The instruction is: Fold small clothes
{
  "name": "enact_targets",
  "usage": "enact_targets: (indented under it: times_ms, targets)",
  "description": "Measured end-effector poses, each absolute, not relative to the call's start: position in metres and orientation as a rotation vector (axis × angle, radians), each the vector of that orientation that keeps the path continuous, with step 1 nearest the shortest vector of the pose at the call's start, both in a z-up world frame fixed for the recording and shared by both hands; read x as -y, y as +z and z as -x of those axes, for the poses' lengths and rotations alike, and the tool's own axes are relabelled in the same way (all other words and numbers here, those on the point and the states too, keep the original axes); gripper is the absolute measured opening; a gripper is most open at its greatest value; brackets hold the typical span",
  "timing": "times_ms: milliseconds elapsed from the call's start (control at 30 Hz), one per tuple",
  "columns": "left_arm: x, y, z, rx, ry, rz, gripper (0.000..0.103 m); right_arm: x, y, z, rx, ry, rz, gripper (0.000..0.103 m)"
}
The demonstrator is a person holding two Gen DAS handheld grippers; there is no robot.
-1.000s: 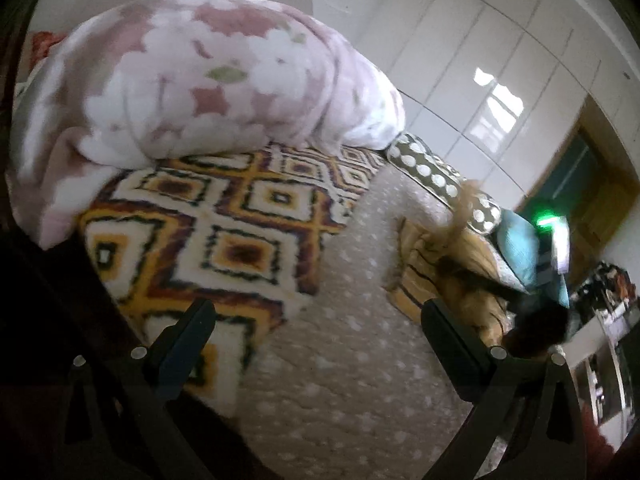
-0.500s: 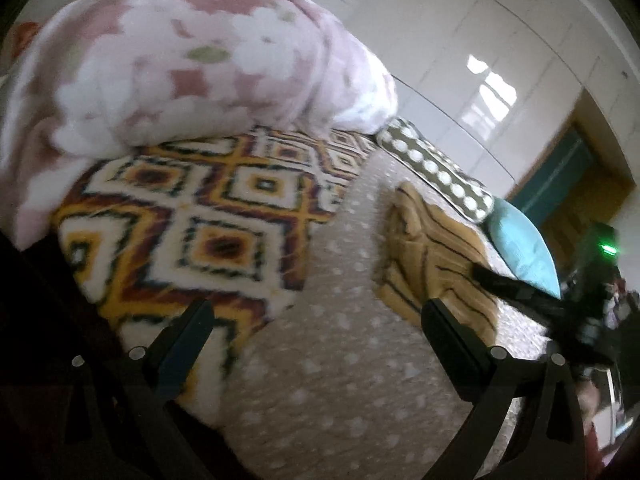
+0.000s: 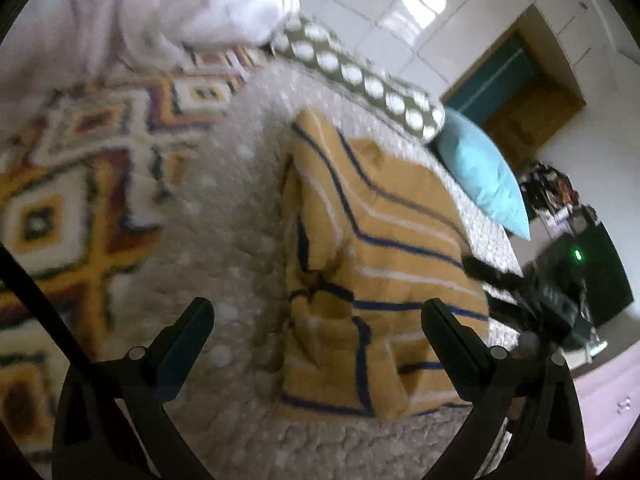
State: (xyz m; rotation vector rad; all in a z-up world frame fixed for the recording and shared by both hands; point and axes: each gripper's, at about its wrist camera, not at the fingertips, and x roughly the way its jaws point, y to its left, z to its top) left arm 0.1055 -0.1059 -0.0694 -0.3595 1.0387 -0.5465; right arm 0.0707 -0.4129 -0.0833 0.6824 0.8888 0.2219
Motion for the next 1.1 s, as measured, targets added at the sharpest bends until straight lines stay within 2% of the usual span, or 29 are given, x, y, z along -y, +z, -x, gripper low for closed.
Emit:
enact_targets:
  times_ms: [67, 100, 133, 167, 233, 333, 467, 500, 533, 567, 633, 733, 867, 967, 1100]
  targets:
    - [0.117, -0.082, -0.108, -1.081, -0.554, 0.352, 0.101, 0.412, -0.099, -0.086, -0.892, 0.261, -0.778, 0.071]
    - [0.124, -0.083, -0.105, -1.076, -0.555, 0.332, 0.098, 0.412, -0.103, -0.092, -0.894, 0.274, -0.820, 0.057]
    - [0.134, -0.081, -0.100, -1.057, -0.567, 0.305, 0.081, 0.414, -0.103, -0.095, -0.891, 0.278, -0.848, 0.043]
    - [0.146, -0.079, -0.097, -1.066, -0.615, 0.300, 0.059, 0.416, -0.099, -0.093, -0.884, 0.287, -0.859, 0.038]
    - [0.164, -0.074, -0.092, -1.065, -0.621, 0.285, 0.058, 0.422, -0.088, -0.089, -0.862, 0.309, -0.853, 0.031]
    - [0.197, -0.063, -0.089, -1.052, -0.699, 0.293, 0.052, 0.446, -0.064, -0.071, -0.795, 0.286, -0.818, 0.030]
    - [0.241, -0.065, -0.091, -1.066, -0.740, 0.271, 0.052, 0.494, -0.055, -0.046, -0.758, 0.141, -0.774, 0.031]
    - [0.251, -0.070, -0.093, -1.081, -0.710, 0.233, 0.053, 0.505, -0.060, -0.042, -0.788, 0.073, -0.748, 0.034]
    - [0.257, -0.075, -0.092, -1.095, -0.693, 0.203, 0.057, 0.511, -0.065, -0.039, -0.818, 0.028, -0.726, 0.041]
    - [0.261, -0.080, -0.090, -1.108, -0.688, 0.184, 0.060, 0.518, -0.072, -0.034, -0.860, -0.021, -0.695, 0.043]
    - [0.257, -0.082, -0.083, -1.097, -0.687, 0.181, 0.061, 0.523, -0.070, -0.020, -0.842, -0.044, -0.666, 0.049]
    - [0.239, -0.082, -0.074, -1.108, -0.687, 0.214, 0.066, 0.520, -0.042, -0.001, -0.787, -0.103, -0.555, 0.050]
    - [0.216, -0.076, -0.066, -1.098, -0.633, 0.257, 0.078, 0.503, -0.002, 0.012, -0.698, -0.048, -0.480, 0.049]
    - [0.204, -0.071, -0.053, -1.045, -0.579, 0.234, 0.082, 0.478, 0.008, 0.004, -0.707, 0.031, -0.434, 0.044]
    - [0.196, -0.073, -0.030, -0.988, -0.522, 0.184, 0.084, 0.436, 0.005, -0.022, -0.767, 0.108, -0.371, 0.026]
